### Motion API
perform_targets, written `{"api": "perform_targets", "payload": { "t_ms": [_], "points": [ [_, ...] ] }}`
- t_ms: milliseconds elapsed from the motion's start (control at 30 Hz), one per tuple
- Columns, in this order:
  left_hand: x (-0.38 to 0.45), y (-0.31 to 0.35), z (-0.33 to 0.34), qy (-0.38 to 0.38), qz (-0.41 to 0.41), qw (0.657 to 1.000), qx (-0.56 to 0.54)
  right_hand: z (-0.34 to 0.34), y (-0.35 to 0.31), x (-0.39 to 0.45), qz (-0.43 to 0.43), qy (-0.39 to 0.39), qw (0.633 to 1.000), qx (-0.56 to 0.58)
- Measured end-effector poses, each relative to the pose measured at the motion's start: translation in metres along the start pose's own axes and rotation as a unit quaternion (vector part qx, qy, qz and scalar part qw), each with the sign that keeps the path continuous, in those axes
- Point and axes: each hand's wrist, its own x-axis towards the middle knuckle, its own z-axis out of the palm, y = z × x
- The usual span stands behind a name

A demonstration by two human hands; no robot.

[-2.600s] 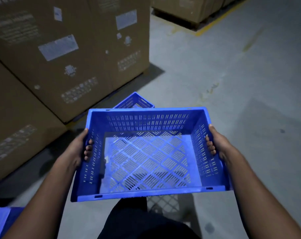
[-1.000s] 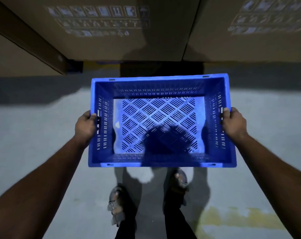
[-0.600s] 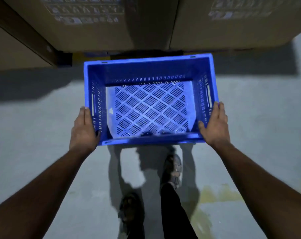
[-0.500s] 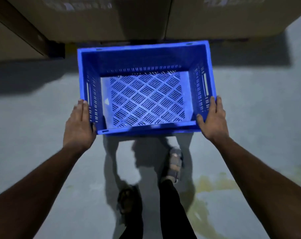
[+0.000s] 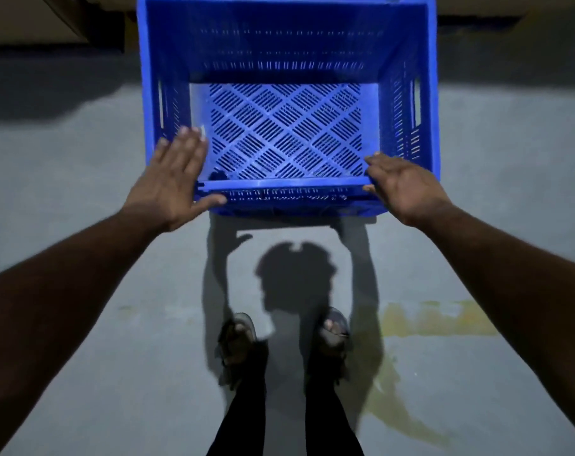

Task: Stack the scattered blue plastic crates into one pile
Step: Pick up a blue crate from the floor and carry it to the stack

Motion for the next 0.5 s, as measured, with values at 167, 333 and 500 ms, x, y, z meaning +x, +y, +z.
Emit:
{"api": "perform_targets", "payload": {
  "t_ms": [167, 333, 500],
  "points": [
    [0.009, 0.011, -0.004, -0.003, -0.055, 0.997, -0.058, -0.013, -0.008, -0.005, -0.002, 0.069, 0.998, 0.002],
    [0.013, 0.015, -0.007, -0.029, -0.048, 0.997, -0.048, -0.011, -0.01, -0.005, 0.011, 0.031, 0.999, -0.035],
    [0.014, 0.01, -0.005, -0.011, -0.074, 0.997, -0.021, 0.001, -0.018, -0.01, 0.009, 0.073, 0.997, -0.034]
  ]
}}
